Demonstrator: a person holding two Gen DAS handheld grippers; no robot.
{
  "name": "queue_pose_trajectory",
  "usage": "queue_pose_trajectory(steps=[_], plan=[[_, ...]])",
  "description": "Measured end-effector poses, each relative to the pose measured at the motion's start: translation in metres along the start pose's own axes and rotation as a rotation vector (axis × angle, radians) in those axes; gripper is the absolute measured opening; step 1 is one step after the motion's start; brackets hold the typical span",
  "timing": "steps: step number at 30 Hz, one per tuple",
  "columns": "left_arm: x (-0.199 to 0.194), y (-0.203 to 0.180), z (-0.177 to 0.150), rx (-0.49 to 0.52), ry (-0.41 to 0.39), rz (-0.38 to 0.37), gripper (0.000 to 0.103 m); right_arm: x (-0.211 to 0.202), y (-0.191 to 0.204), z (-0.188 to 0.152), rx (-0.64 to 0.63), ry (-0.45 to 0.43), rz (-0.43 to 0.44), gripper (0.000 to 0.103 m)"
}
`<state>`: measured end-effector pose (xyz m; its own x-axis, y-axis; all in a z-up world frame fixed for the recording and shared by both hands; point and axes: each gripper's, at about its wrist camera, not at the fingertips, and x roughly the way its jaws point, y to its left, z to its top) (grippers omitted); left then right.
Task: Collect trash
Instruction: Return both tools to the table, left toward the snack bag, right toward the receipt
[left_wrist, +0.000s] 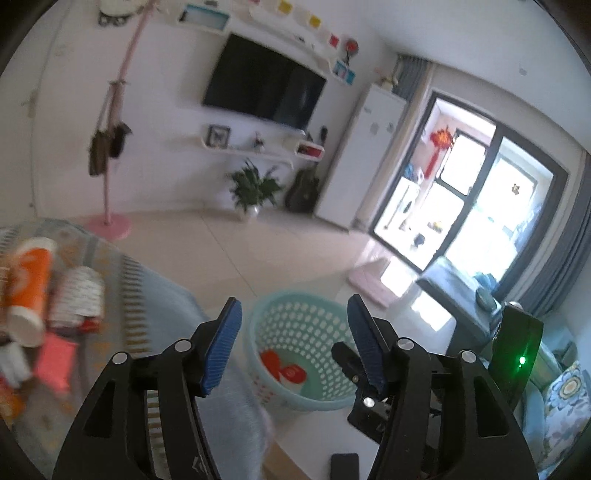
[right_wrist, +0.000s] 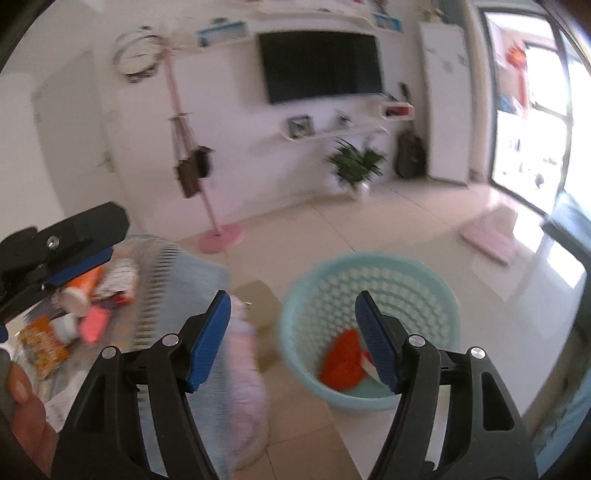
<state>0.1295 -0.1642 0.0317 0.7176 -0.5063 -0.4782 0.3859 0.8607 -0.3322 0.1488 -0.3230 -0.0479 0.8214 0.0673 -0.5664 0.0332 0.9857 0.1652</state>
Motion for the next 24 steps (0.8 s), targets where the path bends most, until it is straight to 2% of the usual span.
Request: queue_pose_trajectory(steps=[6,13,17,19,24], plan=[[-0.065,0.031,-0.003,-0.032,-0.070,0.084,0.058,-0.021,0.061,-0.010,-0.100,-0.013,0.117,0.066],[-0.122,0.084,-0.027,-0.079,-0.098,0.209,0.057,-0.034,0.120,-0.058,-0.185,0.057,0.231,0.066],[-0.151,0.126,-0.045,-0.158,-0.103,0.265,0.057,-0.041,0.148,-0.089,-0.234,0.123,0.307,0.066],[-0.163,0.143,-0.054,-0.193,-0.104,0.300,0.057,-0.043,0.162,-0.103,-0.248,0.184,0.350,0.066],[-0.187,0.183,-0.067,-0.262,-0.103,0.358,0.057,-0.027,0.185,-0.122,-0.217,0.322,0.446,0.066]])
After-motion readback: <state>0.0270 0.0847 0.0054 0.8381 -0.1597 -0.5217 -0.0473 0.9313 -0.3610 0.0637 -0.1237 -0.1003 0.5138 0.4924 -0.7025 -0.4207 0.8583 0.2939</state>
